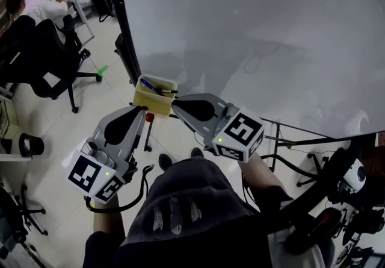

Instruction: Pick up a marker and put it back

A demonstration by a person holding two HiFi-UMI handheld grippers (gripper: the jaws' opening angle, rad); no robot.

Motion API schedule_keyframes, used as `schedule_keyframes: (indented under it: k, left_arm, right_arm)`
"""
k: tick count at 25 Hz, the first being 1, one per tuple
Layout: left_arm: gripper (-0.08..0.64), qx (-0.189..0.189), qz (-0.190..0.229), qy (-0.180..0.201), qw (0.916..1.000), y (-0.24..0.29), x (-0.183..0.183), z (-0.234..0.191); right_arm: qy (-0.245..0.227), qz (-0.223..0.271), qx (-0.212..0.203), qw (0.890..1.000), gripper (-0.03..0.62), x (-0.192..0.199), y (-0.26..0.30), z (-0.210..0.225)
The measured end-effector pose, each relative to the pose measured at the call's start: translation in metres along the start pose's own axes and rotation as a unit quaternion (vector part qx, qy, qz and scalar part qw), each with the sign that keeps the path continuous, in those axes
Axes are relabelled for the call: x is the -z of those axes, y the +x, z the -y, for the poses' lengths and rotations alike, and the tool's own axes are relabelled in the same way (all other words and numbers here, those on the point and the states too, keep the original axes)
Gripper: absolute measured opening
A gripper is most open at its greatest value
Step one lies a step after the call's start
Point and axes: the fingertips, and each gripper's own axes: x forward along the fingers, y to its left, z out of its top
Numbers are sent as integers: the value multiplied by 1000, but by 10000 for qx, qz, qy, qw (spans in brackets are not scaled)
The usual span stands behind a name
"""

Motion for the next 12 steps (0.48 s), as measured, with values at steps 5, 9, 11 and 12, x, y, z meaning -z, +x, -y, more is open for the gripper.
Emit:
schedule_keyframes:
  k: [5, 9, 11, 12]
  left_arm:
    - [6, -7, -124, 102, 9999, 9, 9, 43]
    - [6, -245, -148, 231, 9993, 29, 13, 87]
    - [6, -408, -46, 208, 9989, 44, 17, 110]
    - [6, -482, 13, 163, 9987, 51, 19, 123]
  right_arm:
    - [-38, 156, -65, 9999, 2, 2, -40, -4]
    - [-134, 361, -368, 9986, 2, 9, -86, -5]
    - [-92, 427, -421, 9982, 2, 19, -120, 2]
    - [-43, 452, -415, 9981, 2, 26, -138, 6]
